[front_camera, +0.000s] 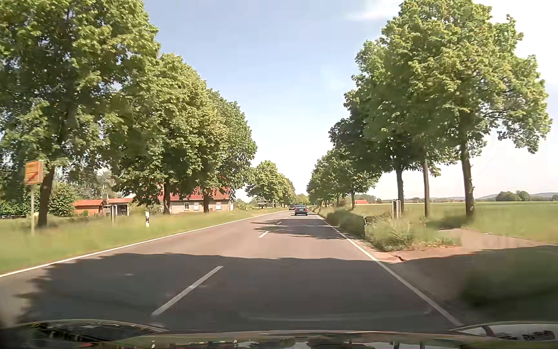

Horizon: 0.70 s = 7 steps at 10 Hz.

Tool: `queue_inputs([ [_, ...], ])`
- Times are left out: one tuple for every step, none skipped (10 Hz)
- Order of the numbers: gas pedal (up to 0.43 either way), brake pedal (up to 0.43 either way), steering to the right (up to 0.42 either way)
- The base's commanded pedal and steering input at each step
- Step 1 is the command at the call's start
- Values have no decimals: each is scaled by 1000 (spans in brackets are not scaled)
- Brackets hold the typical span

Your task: Follow the waypoints while adhering to traffic rules and regulations

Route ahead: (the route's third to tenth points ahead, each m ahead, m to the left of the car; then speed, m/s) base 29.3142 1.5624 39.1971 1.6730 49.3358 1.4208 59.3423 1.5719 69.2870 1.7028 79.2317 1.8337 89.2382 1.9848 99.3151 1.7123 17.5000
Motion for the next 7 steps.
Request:
queue_inputs([
  [339,0,0],
  [339,0,0],
  [339,0,1],
  [339,0,1],
  [339,0,1],
  [350,0,1],
  [350,0,1],
])
